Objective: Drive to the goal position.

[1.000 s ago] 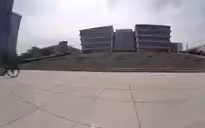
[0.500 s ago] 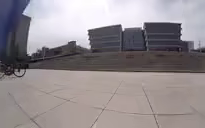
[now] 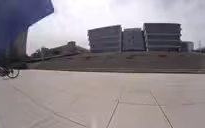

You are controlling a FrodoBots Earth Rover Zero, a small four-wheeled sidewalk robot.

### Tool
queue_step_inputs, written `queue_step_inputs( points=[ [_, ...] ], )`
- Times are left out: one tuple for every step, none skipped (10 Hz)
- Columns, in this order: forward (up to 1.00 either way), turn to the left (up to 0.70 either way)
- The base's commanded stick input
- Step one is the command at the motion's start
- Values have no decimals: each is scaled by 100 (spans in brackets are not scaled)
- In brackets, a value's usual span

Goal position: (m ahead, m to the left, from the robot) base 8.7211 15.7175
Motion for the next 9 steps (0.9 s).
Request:
queue_step_inputs(
  points=[
    [100, 0],
    [100, 0],
    [100, 0],
    [100, 0],
    [100, 0],
    [100, 0],
    [100, 0],
    [100, 0],
    [100, 1]
  ],
)
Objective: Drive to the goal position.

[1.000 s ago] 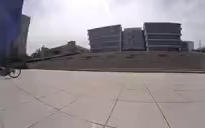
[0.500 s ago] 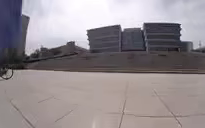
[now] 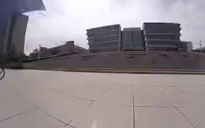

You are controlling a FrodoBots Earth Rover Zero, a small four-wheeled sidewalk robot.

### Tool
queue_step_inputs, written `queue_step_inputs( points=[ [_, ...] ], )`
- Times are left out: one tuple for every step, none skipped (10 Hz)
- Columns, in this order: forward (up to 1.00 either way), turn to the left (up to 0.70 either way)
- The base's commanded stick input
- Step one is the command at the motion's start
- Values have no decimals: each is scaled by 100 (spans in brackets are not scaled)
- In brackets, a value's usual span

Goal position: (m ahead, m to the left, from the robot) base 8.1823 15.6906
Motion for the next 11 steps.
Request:
queue_step_inputs(
  points=[
    [100, 3],
    [100, 7],
    [100, 12],
    [100, 17],
    [100, 22],
    [100, 25],
    [100, 26],
    [100, 26],
    [100, 26],
    [100, 27],
    [100, 27]
  ],
)
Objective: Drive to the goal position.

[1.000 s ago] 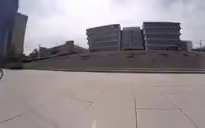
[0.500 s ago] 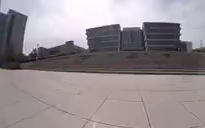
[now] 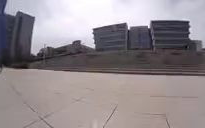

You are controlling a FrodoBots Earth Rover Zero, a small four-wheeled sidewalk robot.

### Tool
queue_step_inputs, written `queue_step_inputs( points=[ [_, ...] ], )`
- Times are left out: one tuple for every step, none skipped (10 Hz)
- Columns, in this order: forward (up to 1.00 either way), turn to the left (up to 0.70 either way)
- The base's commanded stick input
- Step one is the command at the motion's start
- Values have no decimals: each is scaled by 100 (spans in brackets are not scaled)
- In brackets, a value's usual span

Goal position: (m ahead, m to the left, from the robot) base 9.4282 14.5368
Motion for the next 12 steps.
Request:
queue_step_inputs(
  points=[
    [100, 27],
    [100, 27],
    [100, 27],
    [100, 27],
    [100, 27],
    [100, 27],
    [100, 27],
    [100, 27],
    [100, 27],
    [100, 27],
    [100, 27],
    [100, 27]
  ],
)
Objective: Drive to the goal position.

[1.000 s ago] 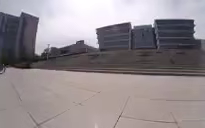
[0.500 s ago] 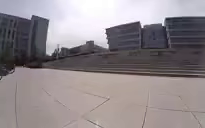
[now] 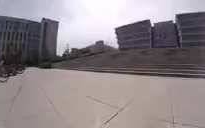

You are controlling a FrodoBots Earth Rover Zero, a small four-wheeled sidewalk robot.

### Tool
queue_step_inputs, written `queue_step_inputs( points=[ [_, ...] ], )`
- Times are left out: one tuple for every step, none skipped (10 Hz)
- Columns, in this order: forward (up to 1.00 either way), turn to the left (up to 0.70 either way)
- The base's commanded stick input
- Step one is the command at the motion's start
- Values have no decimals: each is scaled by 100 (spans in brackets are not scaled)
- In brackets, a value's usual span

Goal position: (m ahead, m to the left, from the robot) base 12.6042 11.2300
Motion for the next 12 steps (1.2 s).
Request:
queue_step_inputs(
  points=[
    [100, 27],
    [100, 27],
    [100, 25],
    [100, 15],
    [100, 5],
    [100, 5],
    [100, 5],
    [100, 6],
    [100, 7],
    [100, 14],
    [100, 31],
    [100, 38]
  ],
)
